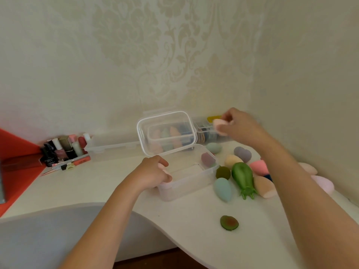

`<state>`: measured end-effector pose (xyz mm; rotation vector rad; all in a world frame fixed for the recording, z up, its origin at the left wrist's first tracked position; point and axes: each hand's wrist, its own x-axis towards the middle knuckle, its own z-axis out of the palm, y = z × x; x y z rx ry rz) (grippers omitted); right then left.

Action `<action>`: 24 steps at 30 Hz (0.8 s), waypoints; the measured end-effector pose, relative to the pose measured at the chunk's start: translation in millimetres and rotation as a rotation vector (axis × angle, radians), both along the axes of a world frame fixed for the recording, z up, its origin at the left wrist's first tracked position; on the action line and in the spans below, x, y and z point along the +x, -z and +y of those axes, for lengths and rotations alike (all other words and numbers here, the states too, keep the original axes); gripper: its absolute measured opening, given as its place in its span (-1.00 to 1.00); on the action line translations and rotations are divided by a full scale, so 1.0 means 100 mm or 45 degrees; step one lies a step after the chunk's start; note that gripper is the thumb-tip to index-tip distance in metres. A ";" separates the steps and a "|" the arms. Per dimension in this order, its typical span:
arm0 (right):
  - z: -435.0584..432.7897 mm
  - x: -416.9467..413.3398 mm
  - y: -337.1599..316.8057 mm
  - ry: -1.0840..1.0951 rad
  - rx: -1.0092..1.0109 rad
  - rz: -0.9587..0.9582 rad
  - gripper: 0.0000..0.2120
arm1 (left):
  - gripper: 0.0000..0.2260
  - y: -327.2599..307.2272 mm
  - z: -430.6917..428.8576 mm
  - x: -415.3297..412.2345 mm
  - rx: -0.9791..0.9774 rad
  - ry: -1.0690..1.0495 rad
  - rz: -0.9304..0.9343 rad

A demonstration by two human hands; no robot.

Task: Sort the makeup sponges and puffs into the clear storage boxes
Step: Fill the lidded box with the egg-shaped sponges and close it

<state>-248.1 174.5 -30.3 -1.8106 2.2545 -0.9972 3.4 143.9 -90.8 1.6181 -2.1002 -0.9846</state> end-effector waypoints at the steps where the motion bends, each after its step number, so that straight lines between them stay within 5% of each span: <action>1: 0.02 0.15 0.01 -0.187 0.023 -0.238 -0.77 | -0.63 0.00 0.00 0.00 0.008 0.000 0.004; 3: 0.05 0.40 0.08 -0.476 0.156 -0.543 -0.75 | -0.63 0.00 0.00 0.00 0.023 -0.002 0.020; 9: 0.01 0.83 0.30 -0.961 0.402 -0.425 -0.75 | -0.62 -0.03 0.00 0.00 0.022 0.063 0.007; 17: 0.01 0.82 0.44 -1.125 0.541 -0.347 -0.77 | -0.77 -0.17 -0.09 -0.03 0.009 0.070 -0.164; 24: 0.02 1.02 0.44 -0.939 0.460 -0.106 -0.89 | -0.75 -0.14 -0.09 -0.04 -0.041 0.056 -0.173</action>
